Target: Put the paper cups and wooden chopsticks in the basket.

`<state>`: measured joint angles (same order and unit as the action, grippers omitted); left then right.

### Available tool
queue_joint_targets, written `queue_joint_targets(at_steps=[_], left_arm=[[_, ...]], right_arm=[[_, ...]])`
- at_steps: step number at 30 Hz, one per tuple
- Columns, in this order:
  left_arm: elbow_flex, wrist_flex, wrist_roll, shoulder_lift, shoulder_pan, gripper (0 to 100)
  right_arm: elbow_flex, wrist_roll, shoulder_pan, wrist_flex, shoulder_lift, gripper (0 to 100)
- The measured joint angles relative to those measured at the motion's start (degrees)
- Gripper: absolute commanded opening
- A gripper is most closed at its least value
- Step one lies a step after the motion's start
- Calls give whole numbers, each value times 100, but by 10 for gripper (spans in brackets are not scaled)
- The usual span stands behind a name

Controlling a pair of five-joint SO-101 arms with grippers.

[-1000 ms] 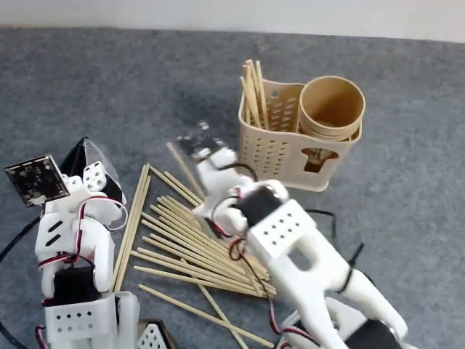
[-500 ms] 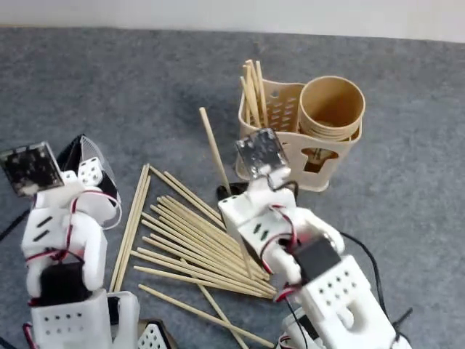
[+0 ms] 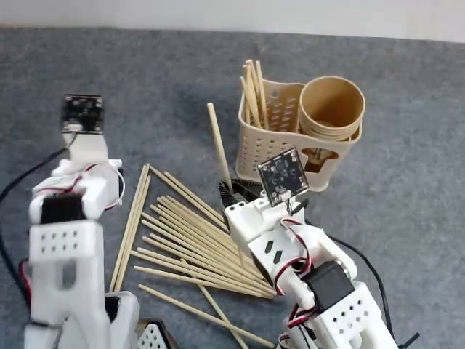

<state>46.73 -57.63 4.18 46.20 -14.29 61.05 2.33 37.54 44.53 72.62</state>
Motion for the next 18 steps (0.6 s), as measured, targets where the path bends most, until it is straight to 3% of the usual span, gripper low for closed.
queue_joint_targets(at_steps=[6,18], left_arm=[[-26,-26,580,-1275,0,113],[-1152,-615,932,-3464,-9,115]], right_arm=[[0,0,-281,0,9,5],[0,0,-316,0,9,5]])
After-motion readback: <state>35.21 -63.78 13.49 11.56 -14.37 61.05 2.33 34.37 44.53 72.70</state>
